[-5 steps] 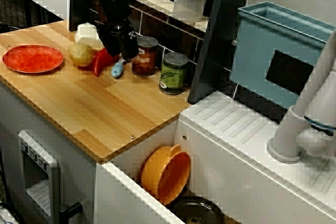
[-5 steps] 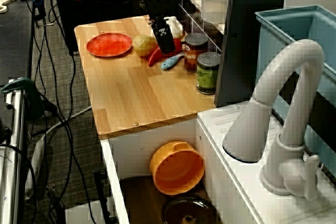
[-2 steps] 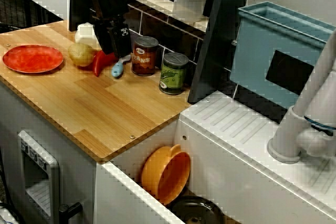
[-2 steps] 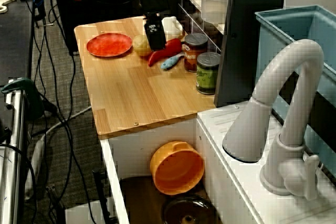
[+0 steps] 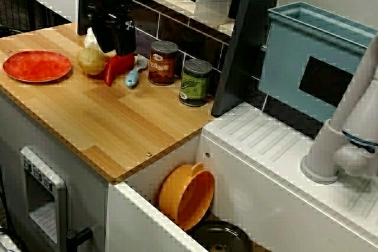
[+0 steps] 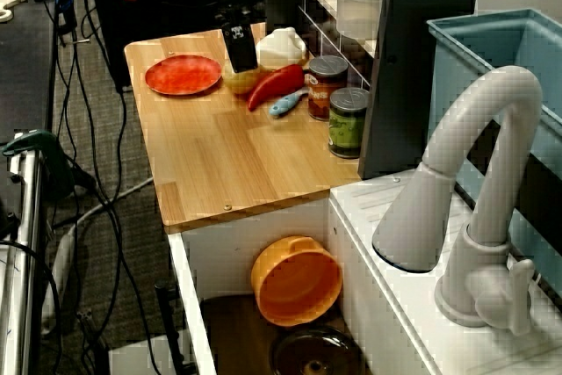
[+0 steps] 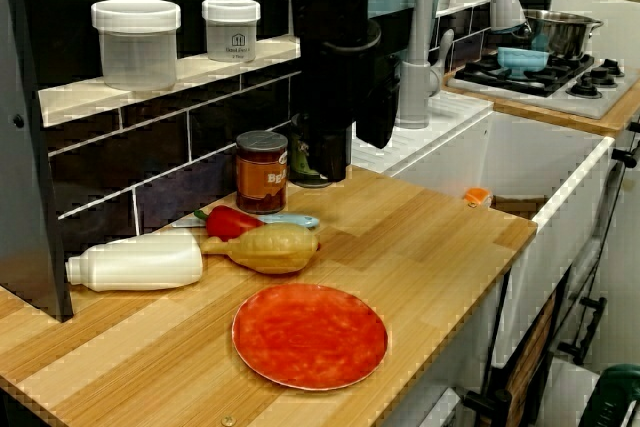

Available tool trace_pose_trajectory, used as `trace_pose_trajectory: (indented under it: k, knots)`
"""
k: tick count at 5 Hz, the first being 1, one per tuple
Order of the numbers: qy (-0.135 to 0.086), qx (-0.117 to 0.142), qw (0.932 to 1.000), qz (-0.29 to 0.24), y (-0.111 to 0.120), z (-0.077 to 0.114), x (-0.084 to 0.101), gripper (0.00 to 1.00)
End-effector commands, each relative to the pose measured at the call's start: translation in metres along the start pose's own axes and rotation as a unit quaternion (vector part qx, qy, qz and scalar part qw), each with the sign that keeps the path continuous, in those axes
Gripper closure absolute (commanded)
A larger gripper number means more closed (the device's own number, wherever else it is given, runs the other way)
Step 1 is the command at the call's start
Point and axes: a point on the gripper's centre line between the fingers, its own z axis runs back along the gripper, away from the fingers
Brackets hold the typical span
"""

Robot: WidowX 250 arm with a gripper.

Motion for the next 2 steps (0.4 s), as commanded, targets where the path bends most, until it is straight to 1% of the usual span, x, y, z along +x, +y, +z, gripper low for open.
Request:
trace_pose_trajectory:
  k: [1,2]
  knots:
    - [-0.048,0.029,0.9975,0.042,0.0008,0.0264,-0.0067,0.00]
    - [-0.079,0.047,0.9900,0.107,0.0032,0.0285,-0.0110,0.00]
